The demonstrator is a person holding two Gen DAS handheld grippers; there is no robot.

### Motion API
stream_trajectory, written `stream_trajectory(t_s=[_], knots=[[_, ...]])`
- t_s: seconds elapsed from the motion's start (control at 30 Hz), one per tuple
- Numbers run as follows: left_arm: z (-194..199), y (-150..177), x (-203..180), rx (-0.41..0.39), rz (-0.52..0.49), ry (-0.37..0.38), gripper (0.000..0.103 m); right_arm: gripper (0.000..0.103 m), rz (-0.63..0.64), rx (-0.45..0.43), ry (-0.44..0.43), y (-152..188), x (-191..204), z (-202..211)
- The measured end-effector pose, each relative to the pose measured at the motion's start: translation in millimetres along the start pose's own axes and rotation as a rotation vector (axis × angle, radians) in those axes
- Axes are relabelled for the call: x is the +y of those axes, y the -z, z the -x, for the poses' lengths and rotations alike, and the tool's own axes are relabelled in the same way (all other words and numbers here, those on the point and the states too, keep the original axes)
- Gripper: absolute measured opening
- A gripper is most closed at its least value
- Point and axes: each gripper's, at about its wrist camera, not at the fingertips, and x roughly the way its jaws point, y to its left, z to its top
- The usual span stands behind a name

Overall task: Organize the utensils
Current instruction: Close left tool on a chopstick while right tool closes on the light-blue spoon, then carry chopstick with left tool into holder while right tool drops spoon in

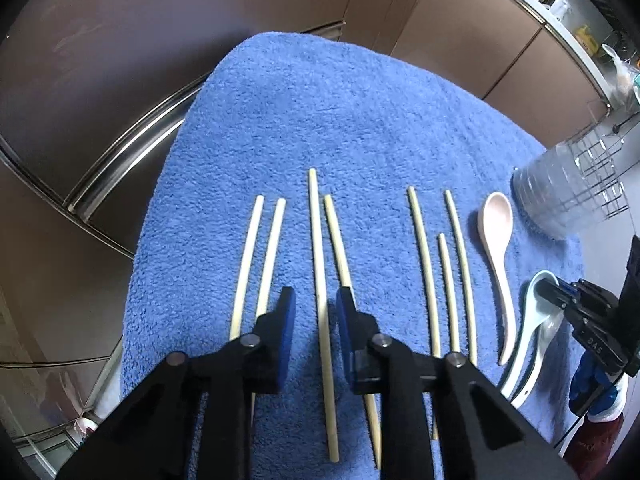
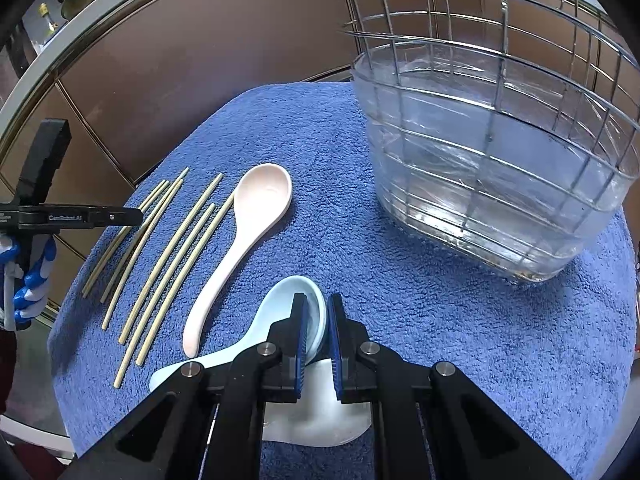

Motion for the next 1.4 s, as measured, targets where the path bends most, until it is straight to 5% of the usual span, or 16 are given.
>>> stream_trajectory(t_s=[0.37, 0.63, 0.77, 1.03, 1.2, 1.4], knots=[[-14.6, -8.4, -8.3, 0.057, -0.028, -0.042, 0.015, 0.01, 0.03, 0.005, -0.002, -0.4, 0.0, -0.2], [-10.9, -5.1, -10.2, 0.018, 0.022, -0.042, 0.005, 0.009, 0.076, -0.033, 0.026, 1.9, 12.2, 16.5], [17.0, 8.5, -16.4, -0.085, 0.018, -0.04, 0.005, 0.008, 0.104, -0.077, 0.049, 3.5, 23.8, 43.2], [118.7, 24.5, -53.5, -0.438, -0.019, 0.076, 0.005, 0.008, 0.119, -0.24, 0.15, 4.9, 36.5, 128.7], [176.4, 16.2, -96.9, -0.642, -0.064, 0.186, 0.005, 0.008, 0.116, -0.381, 0.286, -14.4, 31.1, 195.9], [186.1, -28.1, -158.4, -0.756, -0.047, 0.332, 0.005, 0.008, 0.149, -0.459, 0.514, -54.4, 18.5, 232.3]])
